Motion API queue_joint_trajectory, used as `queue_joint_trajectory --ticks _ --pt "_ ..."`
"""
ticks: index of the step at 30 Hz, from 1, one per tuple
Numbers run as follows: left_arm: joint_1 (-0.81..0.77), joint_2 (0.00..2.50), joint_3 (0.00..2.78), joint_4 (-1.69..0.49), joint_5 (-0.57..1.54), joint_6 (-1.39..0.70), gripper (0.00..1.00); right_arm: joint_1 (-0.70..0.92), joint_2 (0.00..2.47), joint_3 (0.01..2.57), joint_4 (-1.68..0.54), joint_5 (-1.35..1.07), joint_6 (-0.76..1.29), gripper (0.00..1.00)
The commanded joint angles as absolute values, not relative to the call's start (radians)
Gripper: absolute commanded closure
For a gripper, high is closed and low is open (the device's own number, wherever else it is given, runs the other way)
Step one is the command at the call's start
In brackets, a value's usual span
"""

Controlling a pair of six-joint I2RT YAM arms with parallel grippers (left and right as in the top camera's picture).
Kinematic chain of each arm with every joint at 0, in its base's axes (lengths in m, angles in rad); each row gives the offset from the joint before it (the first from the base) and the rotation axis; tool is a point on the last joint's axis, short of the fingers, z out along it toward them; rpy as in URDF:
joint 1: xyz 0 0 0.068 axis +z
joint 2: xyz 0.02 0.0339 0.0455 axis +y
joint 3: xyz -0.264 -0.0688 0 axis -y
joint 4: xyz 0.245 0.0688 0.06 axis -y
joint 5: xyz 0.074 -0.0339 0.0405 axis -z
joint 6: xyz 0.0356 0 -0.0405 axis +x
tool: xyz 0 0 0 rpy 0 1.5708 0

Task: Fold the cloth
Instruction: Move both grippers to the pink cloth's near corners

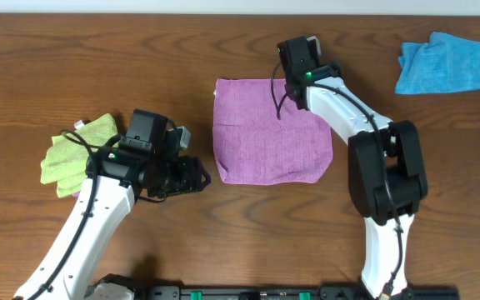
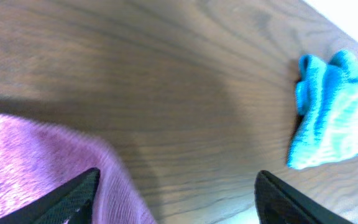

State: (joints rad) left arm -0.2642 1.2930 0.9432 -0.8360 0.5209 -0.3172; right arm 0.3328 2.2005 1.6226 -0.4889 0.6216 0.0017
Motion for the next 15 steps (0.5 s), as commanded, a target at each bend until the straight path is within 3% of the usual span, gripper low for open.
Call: queue_joint_trajectory --ticks 1,15 --pt "-0.262 1.279 0.968 -0.837 0.529 -0.310 0.42 0.328 2.210 1.642 -0.511 0.538 0.017 0.14" --pt "-0.262 1.279 0.989 -0.829 0.523 -0.311 0.42 0.362 2.168 1.642 -0.574 0.535 0.049 0.12"
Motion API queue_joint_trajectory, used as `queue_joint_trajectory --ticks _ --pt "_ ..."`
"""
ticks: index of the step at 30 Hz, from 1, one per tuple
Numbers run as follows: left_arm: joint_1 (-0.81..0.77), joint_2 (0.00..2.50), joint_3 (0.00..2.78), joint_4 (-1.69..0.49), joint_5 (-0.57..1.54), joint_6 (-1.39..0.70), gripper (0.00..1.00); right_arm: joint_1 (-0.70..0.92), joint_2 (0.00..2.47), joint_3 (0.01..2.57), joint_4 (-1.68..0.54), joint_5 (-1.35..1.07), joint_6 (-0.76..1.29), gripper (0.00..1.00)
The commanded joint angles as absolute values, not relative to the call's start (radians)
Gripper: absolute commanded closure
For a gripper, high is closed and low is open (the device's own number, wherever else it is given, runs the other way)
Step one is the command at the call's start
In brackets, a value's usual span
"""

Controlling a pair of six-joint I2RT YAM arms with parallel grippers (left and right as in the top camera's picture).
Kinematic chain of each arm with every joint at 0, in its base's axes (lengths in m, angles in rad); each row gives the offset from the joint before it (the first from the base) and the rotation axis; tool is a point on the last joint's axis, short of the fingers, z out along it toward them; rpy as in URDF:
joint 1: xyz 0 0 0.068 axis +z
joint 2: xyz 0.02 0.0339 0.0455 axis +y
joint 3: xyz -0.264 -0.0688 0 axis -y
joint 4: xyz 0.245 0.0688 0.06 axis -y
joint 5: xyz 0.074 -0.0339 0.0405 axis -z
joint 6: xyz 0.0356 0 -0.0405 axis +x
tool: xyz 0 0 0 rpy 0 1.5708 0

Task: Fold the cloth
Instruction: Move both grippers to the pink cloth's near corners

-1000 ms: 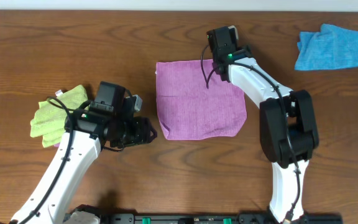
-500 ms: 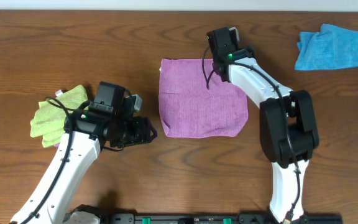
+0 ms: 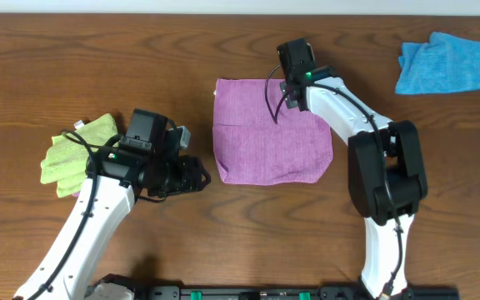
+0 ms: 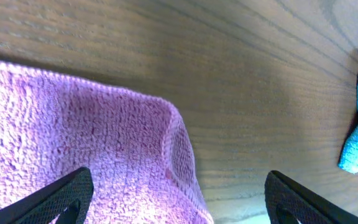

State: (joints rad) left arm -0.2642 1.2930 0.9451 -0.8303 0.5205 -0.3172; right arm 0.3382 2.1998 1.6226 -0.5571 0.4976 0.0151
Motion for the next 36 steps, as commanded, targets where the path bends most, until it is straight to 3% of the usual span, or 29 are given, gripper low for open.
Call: queue_joint_trajectory --ticks 1,10,16,26,36 --pt "-0.262 1.279 0.995 -0.830 0.521 -0.311 0.42 0.368 2.152 1.642 -0.591 0.535 0.062 0.12" --pt "-0.213 1.159 1.068 -0.859 0.436 -0.335 0.44 0.325 1.847 1.637 -0.987 0.315 0.437 0.14" --pt "-0.064 1.036 1.032 -0.955 0.434 -0.358 0.44 0.223 1.682 1.530 -1.120 0.189 0.503 0.12" --pt "-0.039 0.942 0.694 -0.608 0.658 -0.631 0.41 0.101 1.291 0.966 -0.858 -0.046 0.604 0.04" --pt "-0.051 0.942 0.474 -0.302 0.733 -0.790 0.36 0.083 1.268 0.632 -0.528 -0.298 0.714 0.04"
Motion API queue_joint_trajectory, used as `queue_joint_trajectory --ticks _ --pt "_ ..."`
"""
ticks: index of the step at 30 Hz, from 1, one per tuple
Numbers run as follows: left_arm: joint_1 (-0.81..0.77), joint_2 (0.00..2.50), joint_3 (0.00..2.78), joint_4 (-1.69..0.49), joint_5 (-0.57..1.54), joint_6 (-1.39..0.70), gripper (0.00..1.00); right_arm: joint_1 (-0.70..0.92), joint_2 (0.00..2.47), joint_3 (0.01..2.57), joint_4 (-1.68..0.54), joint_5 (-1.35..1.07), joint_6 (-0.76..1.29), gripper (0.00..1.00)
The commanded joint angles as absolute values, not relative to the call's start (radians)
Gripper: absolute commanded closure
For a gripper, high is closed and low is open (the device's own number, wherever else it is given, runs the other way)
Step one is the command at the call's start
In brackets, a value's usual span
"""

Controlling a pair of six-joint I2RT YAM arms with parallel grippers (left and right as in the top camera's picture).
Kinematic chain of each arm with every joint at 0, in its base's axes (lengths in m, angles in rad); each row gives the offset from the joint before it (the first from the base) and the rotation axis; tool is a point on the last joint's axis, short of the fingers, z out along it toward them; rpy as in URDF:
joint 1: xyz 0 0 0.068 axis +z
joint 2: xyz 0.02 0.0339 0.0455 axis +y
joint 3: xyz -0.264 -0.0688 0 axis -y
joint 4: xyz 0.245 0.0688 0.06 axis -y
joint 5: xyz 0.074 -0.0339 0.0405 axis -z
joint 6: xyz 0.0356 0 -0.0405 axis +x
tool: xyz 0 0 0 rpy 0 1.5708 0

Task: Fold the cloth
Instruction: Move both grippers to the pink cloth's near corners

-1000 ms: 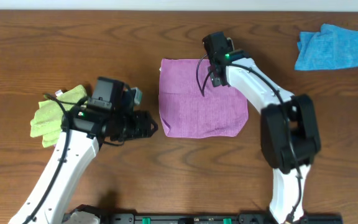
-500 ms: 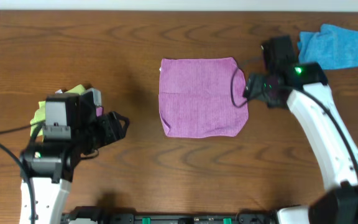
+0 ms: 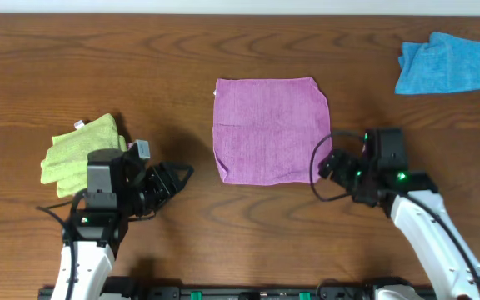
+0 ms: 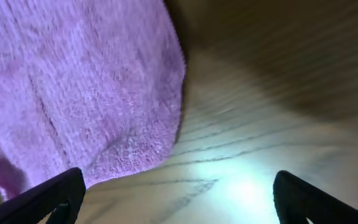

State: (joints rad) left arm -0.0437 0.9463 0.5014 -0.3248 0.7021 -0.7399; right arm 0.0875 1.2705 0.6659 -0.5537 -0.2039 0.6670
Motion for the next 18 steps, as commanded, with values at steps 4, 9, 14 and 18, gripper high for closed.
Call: queue_joint_trajectory --ticks 4,9,14,18 --pt "-0.120 0.956 0.414 -0.199 0.689 -0.836 0.33 0.083 1.268 0.571 -0.455 -0.315 0.741 0.05" --pt "-0.236 1.038 0.389 -0.062 0.609 -0.899 0.30 0.083 1.268 0.565 -0.424 -0.283 0.751 0.07" --pt "-0.290 1.179 0.389 0.091 0.592 -0.940 0.30 0.083 1.268 0.518 -0.325 -0.278 0.797 0.08" --pt "-0.289 1.285 0.389 0.199 0.602 -0.966 0.30 0.083 1.268 0.467 -0.236 -0.278 0.847 0.10"
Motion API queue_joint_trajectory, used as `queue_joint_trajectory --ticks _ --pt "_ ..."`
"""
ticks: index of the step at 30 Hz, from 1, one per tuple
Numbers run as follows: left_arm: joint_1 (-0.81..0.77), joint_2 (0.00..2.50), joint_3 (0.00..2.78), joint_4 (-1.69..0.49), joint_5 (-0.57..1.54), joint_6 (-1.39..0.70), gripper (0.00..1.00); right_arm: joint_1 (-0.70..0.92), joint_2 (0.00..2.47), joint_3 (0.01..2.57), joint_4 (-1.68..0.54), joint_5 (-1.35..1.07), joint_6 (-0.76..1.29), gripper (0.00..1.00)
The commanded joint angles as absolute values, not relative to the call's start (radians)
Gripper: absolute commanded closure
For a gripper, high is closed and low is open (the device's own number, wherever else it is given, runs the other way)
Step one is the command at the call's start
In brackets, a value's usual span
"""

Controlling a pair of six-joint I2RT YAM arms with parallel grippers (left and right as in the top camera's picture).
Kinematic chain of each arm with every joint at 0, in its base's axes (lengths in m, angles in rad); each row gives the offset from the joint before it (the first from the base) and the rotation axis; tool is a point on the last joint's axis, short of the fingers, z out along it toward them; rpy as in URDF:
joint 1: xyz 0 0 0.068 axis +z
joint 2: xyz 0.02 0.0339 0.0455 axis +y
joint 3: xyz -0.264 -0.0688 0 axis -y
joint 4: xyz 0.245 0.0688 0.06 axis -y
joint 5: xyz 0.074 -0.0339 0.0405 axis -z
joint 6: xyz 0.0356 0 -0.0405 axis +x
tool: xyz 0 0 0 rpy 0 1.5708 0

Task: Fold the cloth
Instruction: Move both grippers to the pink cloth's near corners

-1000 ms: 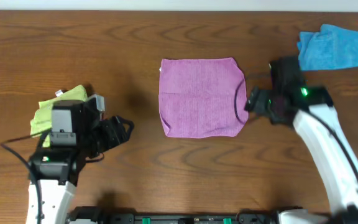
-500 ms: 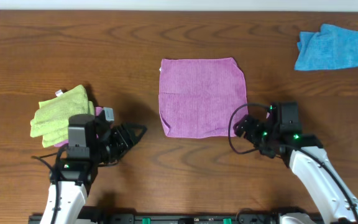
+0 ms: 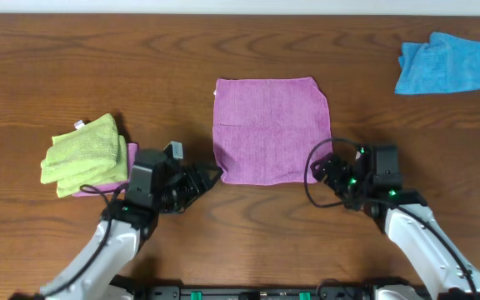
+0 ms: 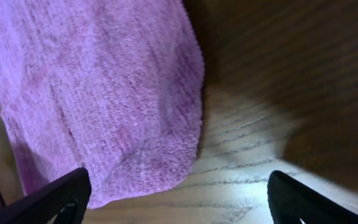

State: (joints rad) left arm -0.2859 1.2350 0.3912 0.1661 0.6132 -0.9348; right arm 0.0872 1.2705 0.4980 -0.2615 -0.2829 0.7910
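Observation:
The purple cloth (image 3: pixel 269 129) lies spread flat in the middle of the wooden table (image 3: pixel 223 50). My left gripper (image 3: pixel 207 177) sits at the cloth's near left corner, its fingers apparently spread. My right gripper (image 3: pixel 323 171) is at the near right corner. In the right wrist view that rounded corner of the purple cloth (image 4: pixel 104 93) lies just ahead of the open right gripper (image 4: pixel 179 205). Its two dark fingertips (image 4: pixel 55 199) stand wide apart with only a bit of the cloth's edge and bare wood between them.
A crumpled green cloth (image 3: pixel 86 154) rests on a pink one at the left, close behind my left arm. A blue cloth (image 3: pixel 447 62) lies bunched at the far right corner of the table.
My left gripper has moved right, from a spot well left of the cloth to its near left corner. My right gripper has shifted slightly left toward the near right corner. The cloth lies unchanged.
My right gripper first reached over the cloth's far right corner, open, while the left hovered beside the near left edge. Later both arms stood drawn back on the near side, the cloth flat. Now each gripper sits at a near corner.

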Motion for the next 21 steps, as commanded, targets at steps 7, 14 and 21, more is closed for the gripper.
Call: queue_joint_trajectory --ticks 7,14,21 --pt "-0.292 1.399 0.389 0.315 0.603 -0.992 0.29 0.083 1.268 0.399 -0.134 -0.278 0.899 0.13" --pt "-0.325 1.465 0.389 0.372 0.591 -0.992 0.29 0.083 1.283 0.361 -0.062 -0.281 0.931 0.13" --pt "-0.357 1.547 0.389 0.460 0.546 -1.014 0.28 0.084 1.324 0.361 -0.015 -0.281 0.943 0.14"
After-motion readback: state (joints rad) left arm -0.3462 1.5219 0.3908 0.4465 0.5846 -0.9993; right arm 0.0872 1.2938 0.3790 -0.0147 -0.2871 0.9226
